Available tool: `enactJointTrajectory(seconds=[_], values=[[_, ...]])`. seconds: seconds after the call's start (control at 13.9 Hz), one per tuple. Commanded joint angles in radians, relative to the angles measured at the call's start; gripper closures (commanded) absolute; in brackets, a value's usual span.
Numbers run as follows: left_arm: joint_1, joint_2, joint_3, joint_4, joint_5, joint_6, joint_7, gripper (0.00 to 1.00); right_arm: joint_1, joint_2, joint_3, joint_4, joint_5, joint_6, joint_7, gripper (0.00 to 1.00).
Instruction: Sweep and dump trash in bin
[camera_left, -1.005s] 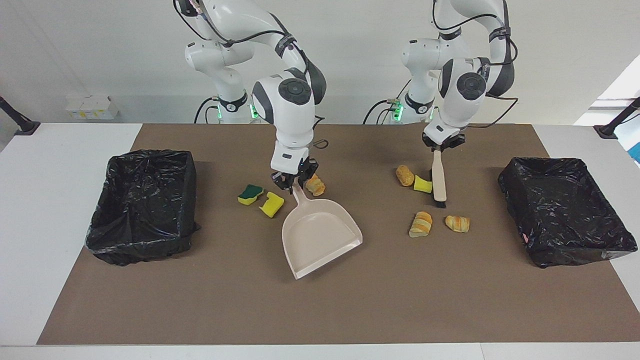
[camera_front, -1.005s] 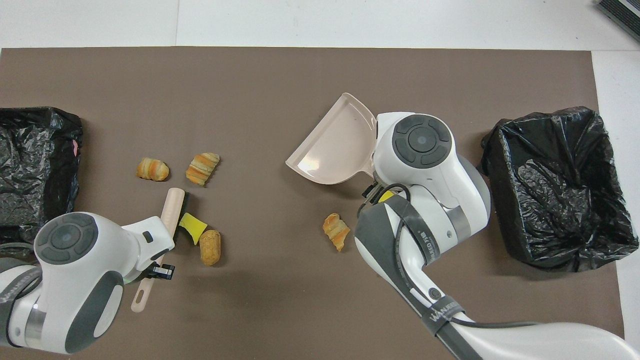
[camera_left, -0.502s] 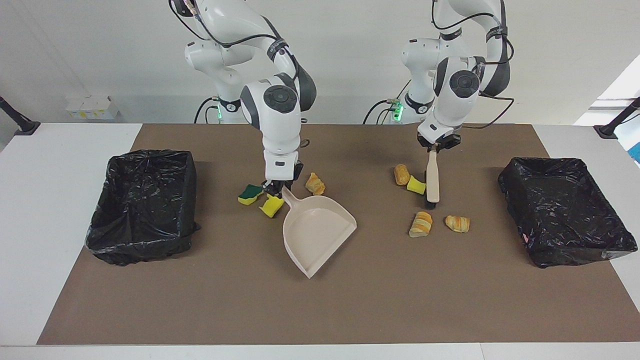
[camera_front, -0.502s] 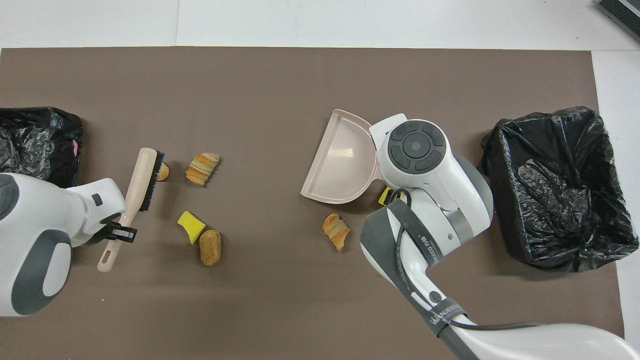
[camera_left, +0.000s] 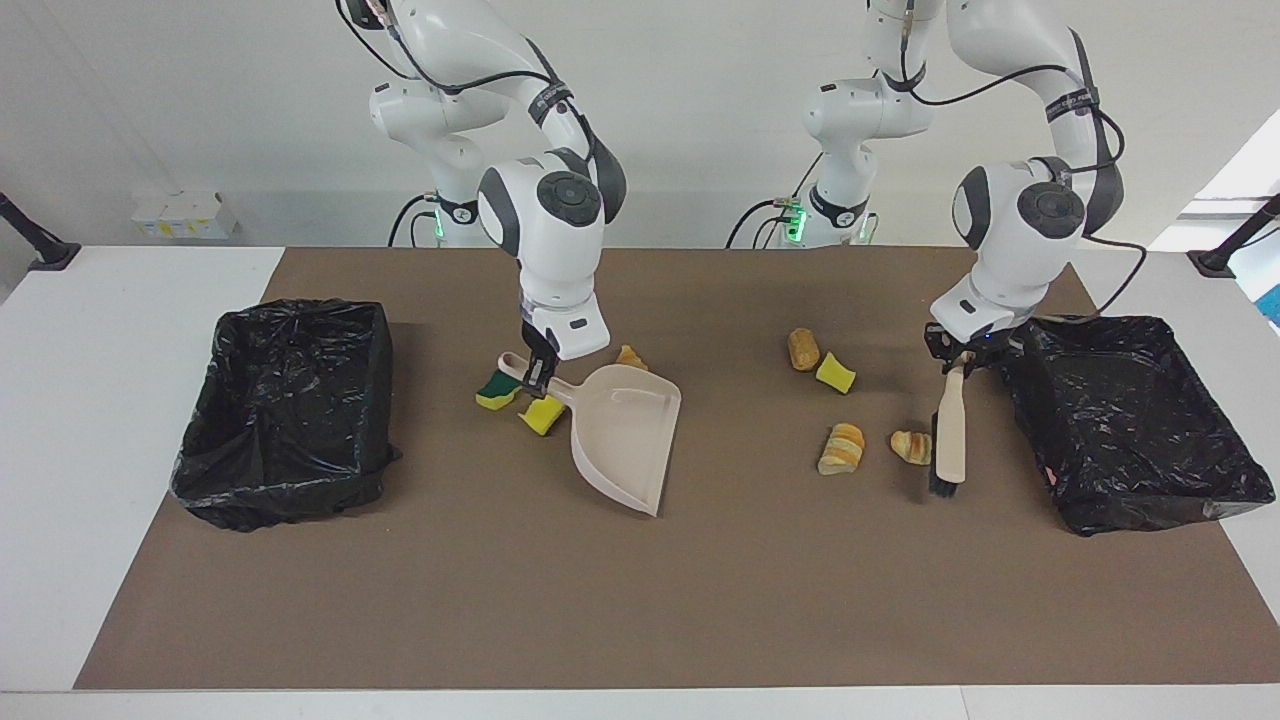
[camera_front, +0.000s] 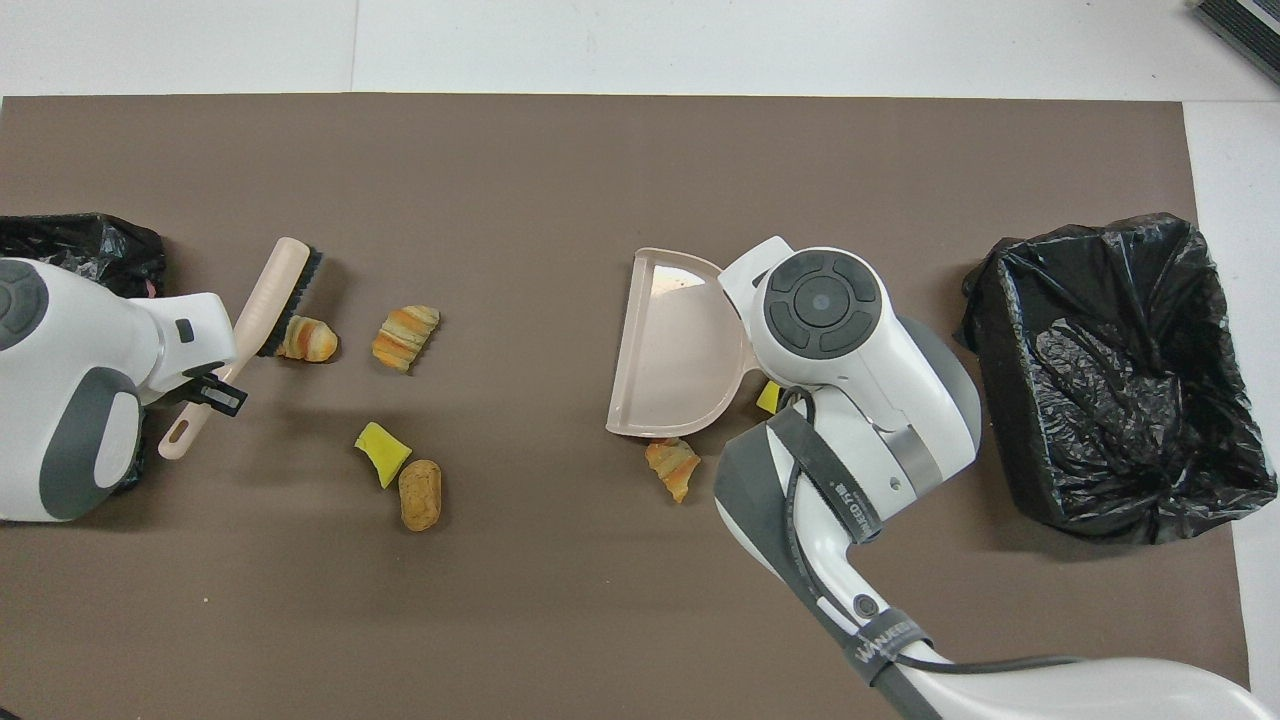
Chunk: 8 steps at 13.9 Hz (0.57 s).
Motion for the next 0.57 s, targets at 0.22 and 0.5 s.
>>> enactJointTrajectory(seconds=[0.22, 0.5], values=[[-0.063, -0.027, -0.015, -0.055, 0.007, -0.116, -0.005, 1.0, 0.039, 0.073, 0.013, -0.002, -0.005, 0.123, -0.069, 1.0], [-0.18, -0.104, -0.021, -0.158, 0.005, -0.163, -0.184, 1.0, 0.051, 0.09, 0.013, -0.004, -0.005, 0.154, -0.066, 1.0]])
